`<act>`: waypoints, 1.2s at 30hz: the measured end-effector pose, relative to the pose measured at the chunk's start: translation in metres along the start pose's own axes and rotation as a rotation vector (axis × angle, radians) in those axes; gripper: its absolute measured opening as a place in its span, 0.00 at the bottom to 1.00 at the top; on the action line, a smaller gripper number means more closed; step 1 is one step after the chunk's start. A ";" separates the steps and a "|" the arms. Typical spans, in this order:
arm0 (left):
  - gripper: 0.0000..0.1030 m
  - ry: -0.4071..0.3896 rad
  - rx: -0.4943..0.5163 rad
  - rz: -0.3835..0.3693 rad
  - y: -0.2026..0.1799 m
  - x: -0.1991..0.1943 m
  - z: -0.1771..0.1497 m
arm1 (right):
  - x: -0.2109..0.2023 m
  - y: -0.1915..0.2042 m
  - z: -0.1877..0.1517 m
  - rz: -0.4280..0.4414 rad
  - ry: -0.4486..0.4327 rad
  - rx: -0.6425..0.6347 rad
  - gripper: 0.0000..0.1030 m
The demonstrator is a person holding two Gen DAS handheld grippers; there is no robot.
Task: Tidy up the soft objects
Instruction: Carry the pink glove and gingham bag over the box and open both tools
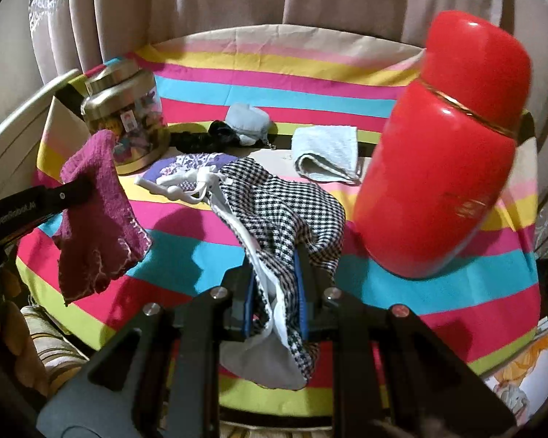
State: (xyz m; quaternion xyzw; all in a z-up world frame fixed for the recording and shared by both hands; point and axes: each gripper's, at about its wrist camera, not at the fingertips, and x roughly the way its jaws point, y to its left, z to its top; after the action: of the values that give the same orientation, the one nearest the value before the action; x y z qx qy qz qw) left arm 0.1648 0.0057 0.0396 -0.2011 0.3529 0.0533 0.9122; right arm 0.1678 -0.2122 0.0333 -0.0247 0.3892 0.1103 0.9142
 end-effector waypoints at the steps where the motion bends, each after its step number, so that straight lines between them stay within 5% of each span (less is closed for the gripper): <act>1: 0.15 -0.002 0.002 -0.004 -0.003 -0.004 -0.001 | -0.004 -0.002 -0.001 0.000 -0.005 0.008 0.21; 36: 0.15 0.054 0.191 -0.183 -0.115 -0.067 -0.067 | -0.109 -0.111 -0.058 -0.091 -0.066 0.220 0.21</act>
State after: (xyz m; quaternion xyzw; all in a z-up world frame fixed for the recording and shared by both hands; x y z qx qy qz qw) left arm 0.1007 -0.1231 0.0769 -0.1461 0.3611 -0.0692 0.9184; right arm 0.0780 -0.3482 0.0659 0.0616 0.3671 0.0259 0.9278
